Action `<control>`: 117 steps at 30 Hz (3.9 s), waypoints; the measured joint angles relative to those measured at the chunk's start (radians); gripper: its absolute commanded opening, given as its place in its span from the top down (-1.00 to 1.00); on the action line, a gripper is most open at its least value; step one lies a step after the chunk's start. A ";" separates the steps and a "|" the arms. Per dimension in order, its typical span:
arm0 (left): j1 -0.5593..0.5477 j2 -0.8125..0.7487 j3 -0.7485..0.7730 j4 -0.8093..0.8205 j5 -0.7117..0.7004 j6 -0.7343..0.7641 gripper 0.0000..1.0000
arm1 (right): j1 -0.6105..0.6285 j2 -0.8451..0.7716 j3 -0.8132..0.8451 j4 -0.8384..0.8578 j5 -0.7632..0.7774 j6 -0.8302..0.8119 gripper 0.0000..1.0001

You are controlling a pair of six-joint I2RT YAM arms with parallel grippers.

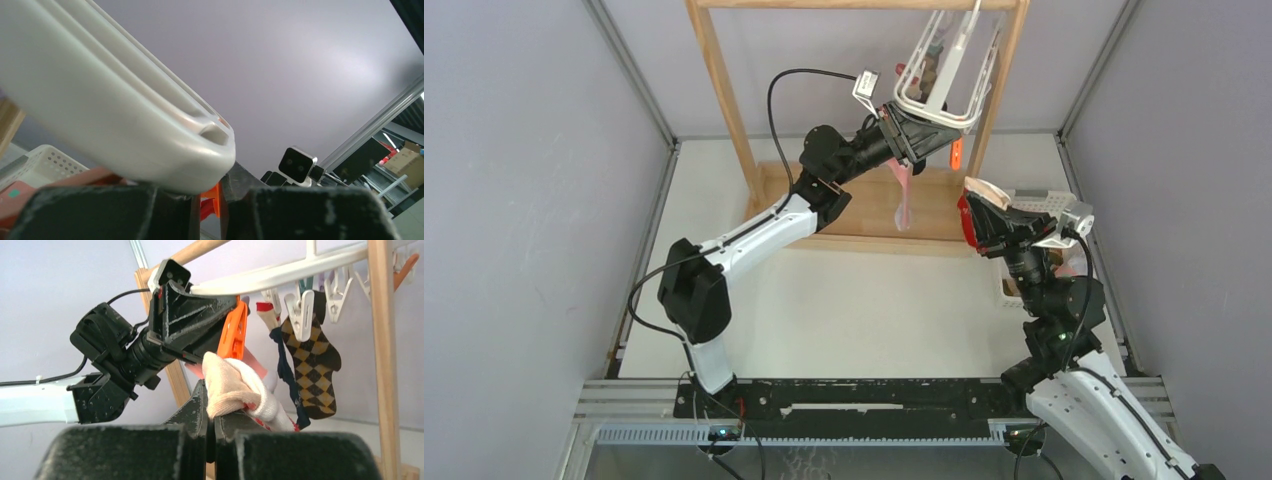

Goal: Clip the socks to the hanger
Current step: Pick up the sock at the center of the board, then clamp the sock onto the hanger.

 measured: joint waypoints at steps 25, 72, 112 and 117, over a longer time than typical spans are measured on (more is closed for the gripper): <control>0.003 0.008 0.000 0.024 -0.007 -0.076 0.99 | -0.061 0.141 0.066 0.059 -0.005 -0.048 1.00; 0.010 0.022 0.000 0.051 -0.004 -0.097 1.00 | -0.021 0.283 0.092 0.153 -0.065 -0.016 1.00; 0.014 0.035 0.000 0.066 -0.003 -0.117 0.29 | -0.028 0.333 0.132 0.134 -0.073 -0.076 1.00; 0.013 0.035 0.000 0.069 0.003 -0.130 0.13 | -0.034 0.349 0.132 0.119 -0.067 -0.076 1.00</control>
